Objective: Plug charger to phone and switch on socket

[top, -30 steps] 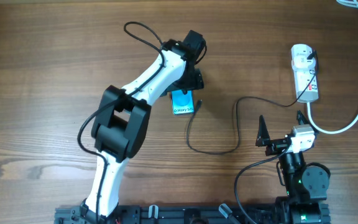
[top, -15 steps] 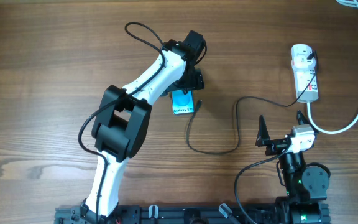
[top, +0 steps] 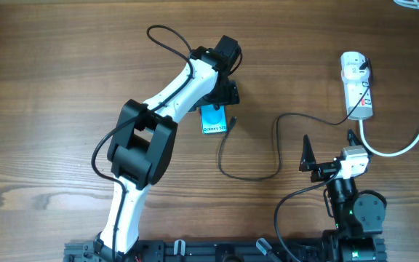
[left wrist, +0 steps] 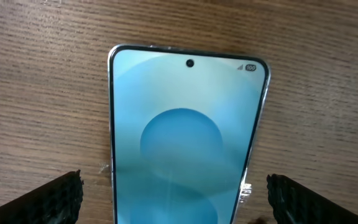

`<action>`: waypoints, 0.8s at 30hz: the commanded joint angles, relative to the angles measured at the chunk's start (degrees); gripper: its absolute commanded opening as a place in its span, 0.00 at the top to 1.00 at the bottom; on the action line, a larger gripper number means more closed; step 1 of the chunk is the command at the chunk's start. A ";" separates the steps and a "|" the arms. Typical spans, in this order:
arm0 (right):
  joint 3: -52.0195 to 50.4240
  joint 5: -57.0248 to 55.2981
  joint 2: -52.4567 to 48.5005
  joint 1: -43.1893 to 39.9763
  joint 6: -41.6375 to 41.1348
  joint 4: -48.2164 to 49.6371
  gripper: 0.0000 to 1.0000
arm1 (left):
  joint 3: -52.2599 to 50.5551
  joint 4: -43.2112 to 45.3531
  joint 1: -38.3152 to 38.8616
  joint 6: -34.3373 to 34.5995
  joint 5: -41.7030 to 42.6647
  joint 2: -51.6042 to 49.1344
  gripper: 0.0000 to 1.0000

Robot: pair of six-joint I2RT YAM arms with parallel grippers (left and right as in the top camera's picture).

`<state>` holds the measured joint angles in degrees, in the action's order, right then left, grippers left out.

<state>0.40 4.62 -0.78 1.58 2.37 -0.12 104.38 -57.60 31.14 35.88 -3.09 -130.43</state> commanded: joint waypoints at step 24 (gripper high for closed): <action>-0.09 -0.76 0.37 -0.04 -0.96 0.13 0.00 | -5.11 4.26 0.26 -3.74 2.19 -0.72 0.12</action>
<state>0.40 4.62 -0.78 1.58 2.35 -0.12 100.49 -53.87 31.14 33.06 -2.50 -130.41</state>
